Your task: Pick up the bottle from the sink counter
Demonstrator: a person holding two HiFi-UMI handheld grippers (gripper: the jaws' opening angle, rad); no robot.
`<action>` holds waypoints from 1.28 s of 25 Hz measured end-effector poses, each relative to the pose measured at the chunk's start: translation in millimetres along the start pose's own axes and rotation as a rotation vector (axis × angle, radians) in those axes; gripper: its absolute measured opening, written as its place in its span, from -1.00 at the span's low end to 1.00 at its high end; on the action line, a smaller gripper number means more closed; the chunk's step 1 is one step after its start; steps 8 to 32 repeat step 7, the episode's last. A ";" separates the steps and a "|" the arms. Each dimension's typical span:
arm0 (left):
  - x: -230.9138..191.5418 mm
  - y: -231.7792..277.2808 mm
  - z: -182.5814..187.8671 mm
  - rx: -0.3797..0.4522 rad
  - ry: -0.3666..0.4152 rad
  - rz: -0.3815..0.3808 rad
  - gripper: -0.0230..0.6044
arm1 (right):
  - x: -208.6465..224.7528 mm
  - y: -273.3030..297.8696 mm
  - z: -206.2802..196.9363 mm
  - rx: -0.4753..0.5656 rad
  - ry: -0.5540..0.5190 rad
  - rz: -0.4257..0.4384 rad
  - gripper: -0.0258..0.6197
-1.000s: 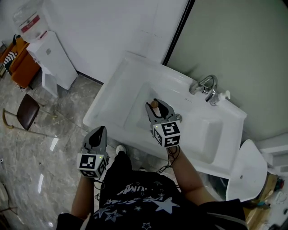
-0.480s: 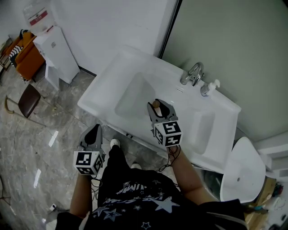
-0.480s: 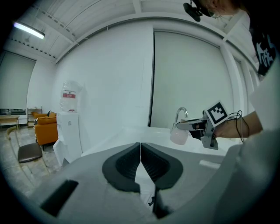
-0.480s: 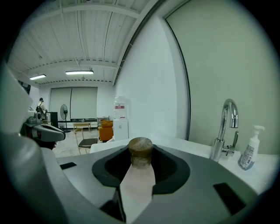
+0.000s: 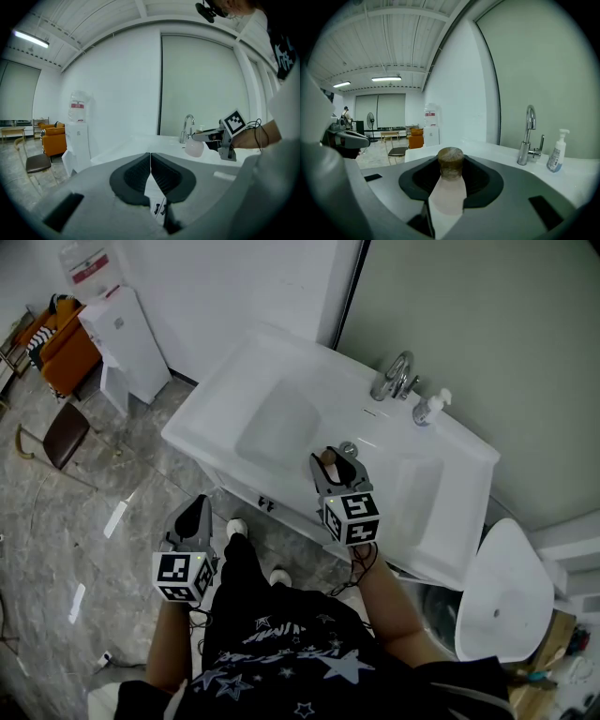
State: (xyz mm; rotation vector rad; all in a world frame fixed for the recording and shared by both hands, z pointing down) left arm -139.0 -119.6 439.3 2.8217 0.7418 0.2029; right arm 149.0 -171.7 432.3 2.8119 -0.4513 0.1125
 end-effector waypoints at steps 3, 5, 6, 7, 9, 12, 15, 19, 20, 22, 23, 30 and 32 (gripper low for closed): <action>7.7 -7.4 -1.4 -0.001 -0.002 0.004 -0.86 | 0.6 -10.0 -5.8 -0.003 0.006 -0.002 -0.48; 12.4 -12.1 -3.5 -0.002 -0.002 0.004 -0.86 | 0.8 -15.7 -9.7 -0.004 0.009 -0.003 -0.48; 14.5 -14.5 -4.7 -0.002 -0.002 0.004 -0.86 | 0.7 -18.3 -11.6 -0.004 0.011 -0.004 -0.48; 16.5 -16.9 -6.0 -0.002 -0.002 0.003 -0.86 | 0.6 -20.9 -13.4 -0.004 0.012 -0.005 -0.48; 16.5 -16.9 -6.0 -0.002 -0.002 0.003 -0.86 | 0.6 -20.9 -13.4 -0.004 0.012 -0.005 -0.48; 16.5 -16.9 -6.0 -0.002 -0.002 0.003 -0.86 | 0.6 -20.9 -13.4 -0.004 0.012 -0.005 -0.48; 16.5 -16.9 -6.0 -0.002 -0.002 0.003 -0.86 | 0.6 -20.9 -13.4 -0.004 0.012 -0.005 -0.48; 16.5 -16.9 -6.0 -0.002 -0.002 0.003 -0.86 | 0.6 -20.9 -13.4 -0.004 0.012 -0.005 -0.48; 16.5 -16.9 -6.0 -0.002 -0.002 0.003 -0.86 | 0.6 -20.9 -13.4 -0.004 0.012 -0.005 -0.48; 16.5 -16.9 -6.0 -0.002 -0.002 0.003 -0.86 | 0.6 -20.9 -13.4 -0.004 0.012 -0.005 -0.48; 16.5 -16.9 -6.0 -0.002 -0.002 0.003 -0.86 | 0.6 -20.9 -13.4 -0.004 0.012 -0.005 -0.48; 16.5 -16.9 -6.0 -0.002 -0.002 0.003 -0.86 | 0.6 -20.9 -13.4 -0.004 0.012 -0.005 -0.48; 16.5 -16.9 -6.0 -0.002 -0.002 0.003 -0.86 | 0.6 -20.9 -13.4 -0.004 0.012 -0.005 -0.48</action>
Point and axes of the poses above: the fingertips, and each gripper's own axes: y forward along the fingers, x to its right, z out of its top, the point moved 6 cm from there along -y, backward along the fingers, and after that the axes turned 8 degrees about y, right-handed, at the moved point
